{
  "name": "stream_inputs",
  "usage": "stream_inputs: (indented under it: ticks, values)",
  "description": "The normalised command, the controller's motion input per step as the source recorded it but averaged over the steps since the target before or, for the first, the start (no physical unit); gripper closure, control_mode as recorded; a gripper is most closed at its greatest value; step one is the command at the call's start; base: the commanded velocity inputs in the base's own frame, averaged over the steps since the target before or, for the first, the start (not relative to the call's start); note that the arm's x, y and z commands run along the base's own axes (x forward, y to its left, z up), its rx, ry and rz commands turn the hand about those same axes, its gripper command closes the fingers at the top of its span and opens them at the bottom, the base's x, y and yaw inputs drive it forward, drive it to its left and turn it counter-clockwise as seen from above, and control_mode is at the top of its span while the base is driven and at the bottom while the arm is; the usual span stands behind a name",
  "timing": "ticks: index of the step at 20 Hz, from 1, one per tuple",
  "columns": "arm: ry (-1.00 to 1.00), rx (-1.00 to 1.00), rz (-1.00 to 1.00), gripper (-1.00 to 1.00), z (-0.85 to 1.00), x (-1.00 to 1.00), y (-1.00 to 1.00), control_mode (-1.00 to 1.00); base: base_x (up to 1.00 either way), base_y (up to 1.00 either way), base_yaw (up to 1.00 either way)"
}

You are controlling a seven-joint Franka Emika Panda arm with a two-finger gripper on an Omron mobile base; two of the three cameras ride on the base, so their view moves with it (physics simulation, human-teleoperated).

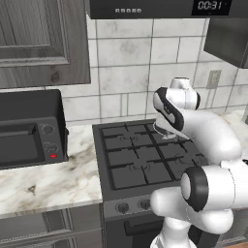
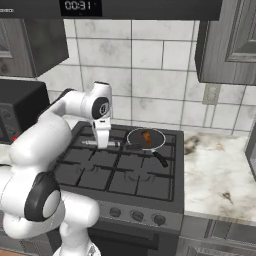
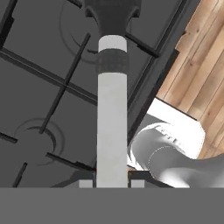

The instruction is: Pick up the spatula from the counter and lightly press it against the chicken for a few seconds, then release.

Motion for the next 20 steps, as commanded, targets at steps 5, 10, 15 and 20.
stream_inputs:
  ticks: [5,10,15,20]
  values:
    - [0.02,0.0,-0.08,1.0,0.0,0.37,0.03,-1.0,0.0,0.0,0.0]
    - [0.0,0.0,-0.06,1.0,-0.02,0.34,0.01,-1.0,0.0,0.0,0.0]
    - [0.0,0.0,-0.05,1.0,-0.03,0.34,0.0,-1.0,0.0,0.0,0.0]
    - [0.0,0.0,-0.04,1.0,-0.01,0.3,0.0,-1.0,0.0,0.0,0.0]
